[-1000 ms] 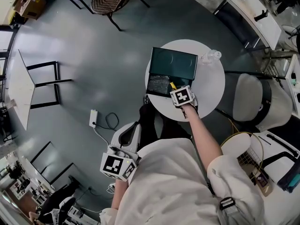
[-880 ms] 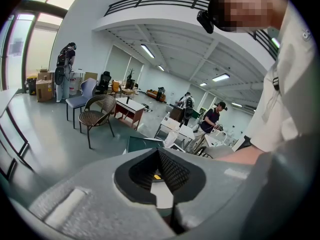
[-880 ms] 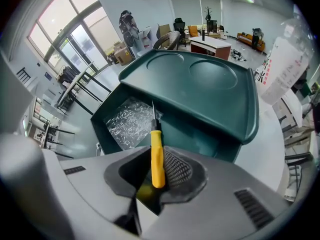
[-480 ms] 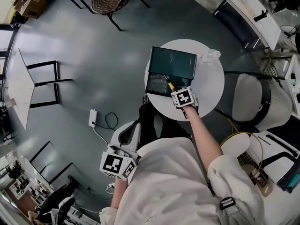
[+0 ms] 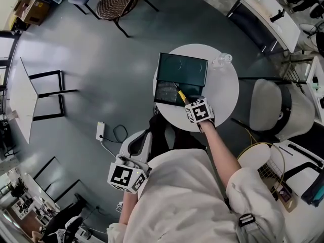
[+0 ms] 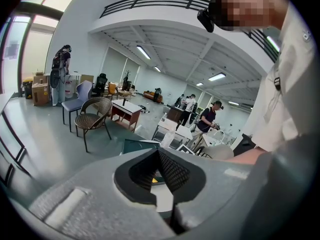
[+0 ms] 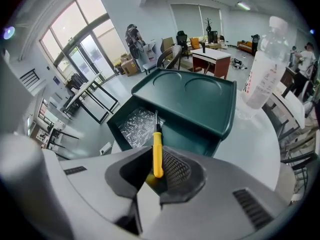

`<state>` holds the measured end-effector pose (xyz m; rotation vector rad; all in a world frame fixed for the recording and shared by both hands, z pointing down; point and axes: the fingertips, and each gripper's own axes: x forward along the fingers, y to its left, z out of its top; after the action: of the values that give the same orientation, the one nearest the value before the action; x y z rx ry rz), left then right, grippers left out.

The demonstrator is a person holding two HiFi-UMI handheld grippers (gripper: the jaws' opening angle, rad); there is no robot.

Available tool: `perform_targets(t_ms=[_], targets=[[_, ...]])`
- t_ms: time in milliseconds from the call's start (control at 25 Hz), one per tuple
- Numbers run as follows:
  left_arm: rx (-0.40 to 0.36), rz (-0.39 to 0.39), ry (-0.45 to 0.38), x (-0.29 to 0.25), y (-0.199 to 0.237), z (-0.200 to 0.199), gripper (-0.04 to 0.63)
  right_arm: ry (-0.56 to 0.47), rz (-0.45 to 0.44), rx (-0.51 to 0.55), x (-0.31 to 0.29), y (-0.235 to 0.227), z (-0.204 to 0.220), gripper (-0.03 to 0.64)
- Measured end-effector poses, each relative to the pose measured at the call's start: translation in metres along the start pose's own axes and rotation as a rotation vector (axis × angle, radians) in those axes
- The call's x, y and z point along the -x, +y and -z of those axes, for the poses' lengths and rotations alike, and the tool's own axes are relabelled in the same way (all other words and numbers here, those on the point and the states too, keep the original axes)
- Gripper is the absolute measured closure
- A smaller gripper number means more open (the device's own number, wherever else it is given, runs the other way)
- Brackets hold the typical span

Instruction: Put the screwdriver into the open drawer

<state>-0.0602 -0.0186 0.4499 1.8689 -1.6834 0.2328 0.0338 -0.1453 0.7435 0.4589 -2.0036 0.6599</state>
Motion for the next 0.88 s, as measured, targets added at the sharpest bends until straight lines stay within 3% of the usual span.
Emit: perform_targets(t_ms=[520,880], targets=[[-0.111,0.139,-0.025,-0.037,-0.038,-0.023,0.583,-0.188,0.000,-0.011,0.083,0.011,-0.013,0.578],[-0.155,0.189,-0.002,-0.037,-0.052,-0.023,0.583,-0.316,-0.019,-0.027,0.129,0.029,-0.017,0.598]])
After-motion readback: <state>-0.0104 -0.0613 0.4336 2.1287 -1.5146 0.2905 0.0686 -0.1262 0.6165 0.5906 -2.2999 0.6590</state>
